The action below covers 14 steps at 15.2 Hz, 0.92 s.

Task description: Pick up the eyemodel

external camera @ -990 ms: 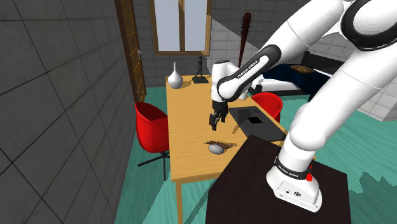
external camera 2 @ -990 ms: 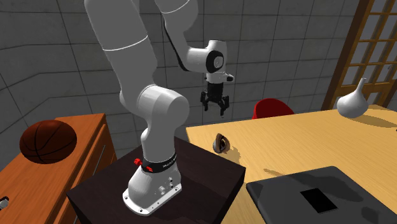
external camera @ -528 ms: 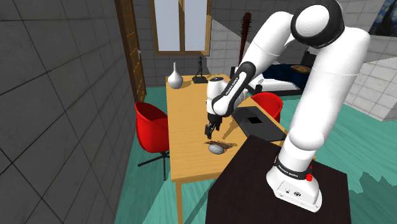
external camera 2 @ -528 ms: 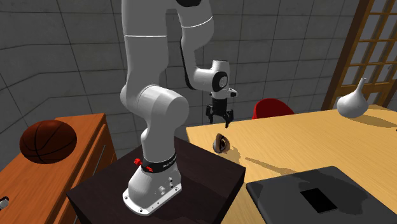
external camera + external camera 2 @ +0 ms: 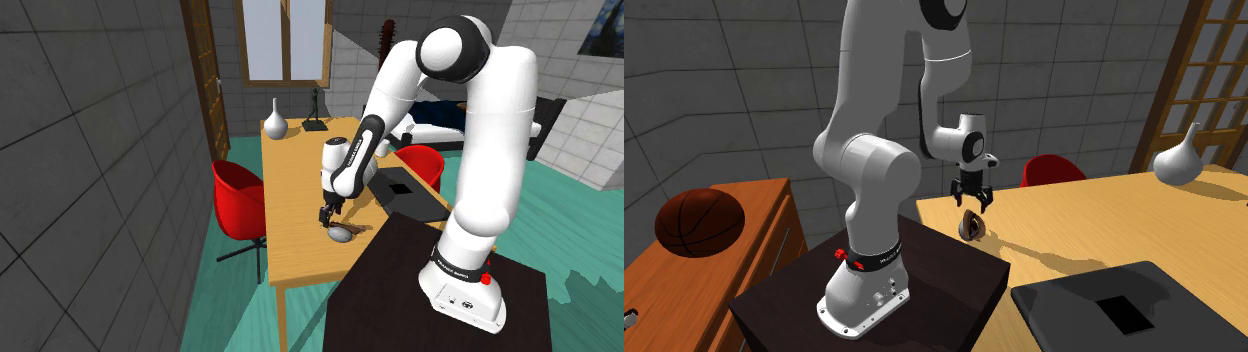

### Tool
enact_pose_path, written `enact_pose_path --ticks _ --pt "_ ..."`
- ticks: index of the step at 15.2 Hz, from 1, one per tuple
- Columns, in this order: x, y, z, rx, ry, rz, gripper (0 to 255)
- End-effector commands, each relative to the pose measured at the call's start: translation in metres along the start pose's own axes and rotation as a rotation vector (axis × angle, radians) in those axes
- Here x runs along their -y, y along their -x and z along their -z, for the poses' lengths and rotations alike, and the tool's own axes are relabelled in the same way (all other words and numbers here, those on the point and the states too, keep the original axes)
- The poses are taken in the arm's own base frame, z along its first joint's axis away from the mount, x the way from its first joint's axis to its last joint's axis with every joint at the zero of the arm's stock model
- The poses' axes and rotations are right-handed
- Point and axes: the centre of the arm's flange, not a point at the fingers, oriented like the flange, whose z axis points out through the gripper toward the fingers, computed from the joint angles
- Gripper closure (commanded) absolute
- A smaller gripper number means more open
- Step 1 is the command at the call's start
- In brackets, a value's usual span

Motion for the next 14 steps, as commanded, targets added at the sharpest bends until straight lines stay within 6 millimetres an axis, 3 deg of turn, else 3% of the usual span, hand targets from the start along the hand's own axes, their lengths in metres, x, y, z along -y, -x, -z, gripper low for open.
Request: enact_pose_path --ticks 1,4,5,14 --pt "0.0008 -0.0007 -0.0105 -0.001 0.0 0.0 0" --pt "0.0012 -0.0007 -0.0188 -0.001 0.0 0.0 0" --pt "0.0018 -0.0009 -0.0193 -0.001 0.0 0.0 255" --pt "0.0012 -0.0007 -0.0188 -0.001 0.0 0.0 255"
